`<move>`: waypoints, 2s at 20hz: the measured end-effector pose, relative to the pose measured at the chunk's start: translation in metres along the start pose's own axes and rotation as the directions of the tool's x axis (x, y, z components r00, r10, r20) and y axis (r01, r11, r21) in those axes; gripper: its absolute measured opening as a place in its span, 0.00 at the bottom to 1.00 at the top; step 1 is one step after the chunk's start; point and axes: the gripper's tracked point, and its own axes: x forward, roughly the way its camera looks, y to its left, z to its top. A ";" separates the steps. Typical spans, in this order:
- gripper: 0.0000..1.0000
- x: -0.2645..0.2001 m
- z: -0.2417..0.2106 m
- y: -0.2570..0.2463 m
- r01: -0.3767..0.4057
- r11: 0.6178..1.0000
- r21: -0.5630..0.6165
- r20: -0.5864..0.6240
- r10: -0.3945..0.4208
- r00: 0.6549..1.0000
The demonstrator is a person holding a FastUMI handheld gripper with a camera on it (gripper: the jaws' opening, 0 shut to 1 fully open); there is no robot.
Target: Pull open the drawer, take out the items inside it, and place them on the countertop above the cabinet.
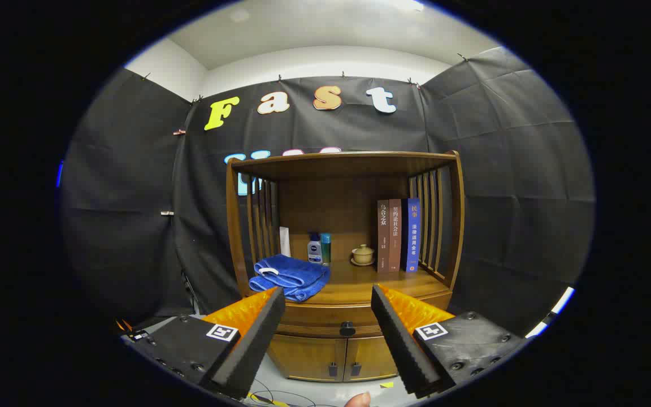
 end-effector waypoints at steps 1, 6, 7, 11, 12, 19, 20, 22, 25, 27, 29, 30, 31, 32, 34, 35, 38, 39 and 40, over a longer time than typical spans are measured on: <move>0.98 0.000 -0.002 0.000 0.003 1.000 0.000 -0.005 -0.003 1.000; 0.98 0.001 -0.006 -0.010 0.045 0.998 -0.047 -0.002 -0.046 0.999; 0.98 0.001 -0.007 -0.010 0.048 0.997 -0.053 -0.001 -0.048 0.999; 0.98 0.001 -0.005 -0.012 0.062 0.996 -0.060 0.010 -0.061 0.998; 0.98 0.000 -0.004 -0.014 0.066 0.996 -0.063 0.013 -0.065 0.998; 0.98 0.000 -0.006 -0.013 0.068 0.995 -0.077 0.014 -0.067 0.998; 0.98 0.000 -0.008 -0.013 0.069 0.995 -0.077 0.012 -0.068 0.998; 0.98 0.001 -0.009 -0.012 0.068 0.995 -0.074 0.010 -0.068 0.998; 0.98 0.001 -0.010 -0.013 0.069 0.995 -0.074 0.010 -0.069 0.998; 0.98 0.002 -0.008 -0.014 0.071 0.995 -0.073 0.016 -0.070 0.997; 0.98 0.005 -0.008 -0.013 0.067 0.996 -0.065 0.018 -0.066 0.998; 0.98 0.009 -0.008 -0.011 0.058 0.996 -0.063 0.019 -0.057 0.998; 0.98 0.014 -0.010 -0.010 0.058 0.996 -0.064 0.018 -0.057 0.998; 0.98 0.019 -0.012 -0.013 0.061 0.996 -0.064 0.023 -0.060 0.998; 0.98 0.032 -0.018 -0.014 0.063 0.996 -0.059 0.034 -0.061 0.998; 0.98 0.040 -0.026 -0.015 0.061 0.996 -0.057 0.032 -0.059 0.998; 0.98 0.069 -0.060 -0.016 0.051 0.997 -0.058 0.007 -0.050 0.999; 0.98 0.080 -0.073 -0.016 0.044 0.997 -0.061 -0.007 -0.044 0.999; 0.98 0.089 -0.085 -0.017 0.044 0.997 -0.068 -0.019 -0.045 0.999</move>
